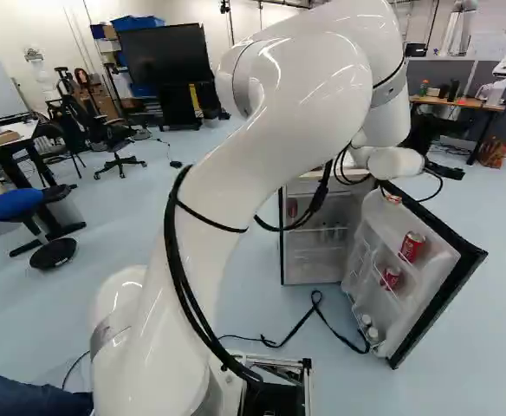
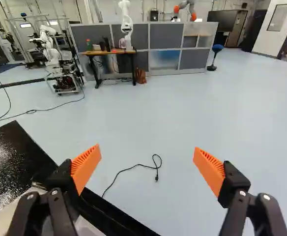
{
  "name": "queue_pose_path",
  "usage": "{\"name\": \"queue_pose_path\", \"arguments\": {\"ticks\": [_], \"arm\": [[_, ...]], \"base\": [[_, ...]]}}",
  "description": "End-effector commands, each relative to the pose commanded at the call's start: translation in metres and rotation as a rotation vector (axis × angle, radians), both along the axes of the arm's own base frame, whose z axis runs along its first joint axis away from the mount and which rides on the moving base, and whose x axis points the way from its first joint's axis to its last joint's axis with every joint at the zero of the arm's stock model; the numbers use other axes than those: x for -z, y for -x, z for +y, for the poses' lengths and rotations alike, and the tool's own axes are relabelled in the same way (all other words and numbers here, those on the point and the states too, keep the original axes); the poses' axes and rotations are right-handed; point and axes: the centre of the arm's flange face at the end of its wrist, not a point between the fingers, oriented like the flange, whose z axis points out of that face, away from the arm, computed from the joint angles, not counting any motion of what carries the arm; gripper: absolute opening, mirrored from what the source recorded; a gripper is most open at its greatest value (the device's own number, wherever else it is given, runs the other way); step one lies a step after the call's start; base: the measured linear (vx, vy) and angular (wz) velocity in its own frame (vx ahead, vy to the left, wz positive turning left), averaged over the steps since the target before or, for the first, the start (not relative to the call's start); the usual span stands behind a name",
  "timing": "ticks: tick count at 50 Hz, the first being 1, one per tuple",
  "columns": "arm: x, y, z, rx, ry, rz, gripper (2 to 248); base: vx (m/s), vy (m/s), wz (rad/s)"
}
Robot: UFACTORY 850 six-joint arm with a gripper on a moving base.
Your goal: Grab a drink from the fridge
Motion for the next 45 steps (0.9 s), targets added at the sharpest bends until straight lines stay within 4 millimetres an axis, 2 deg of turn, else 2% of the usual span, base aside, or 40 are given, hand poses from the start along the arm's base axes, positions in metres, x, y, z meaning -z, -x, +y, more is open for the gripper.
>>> {"name": "queue_pose_path", "arguments": {"ticks": [20, 29, 45], "arm": [[0.015, 0.014, -0.033, 0.065, -0.099, 0.041, 247], [0.015, 0.023, -0.046, 0.084, -0.14, 0.065, 247], [0.008, 0.031, -0.044, 0.084, -0.248, 0.14, 247]], "base": [[0.0, 0.0, 0.0], [0.0, 0.0, 0.0], [0.0, 0.0, 0.0]]}}
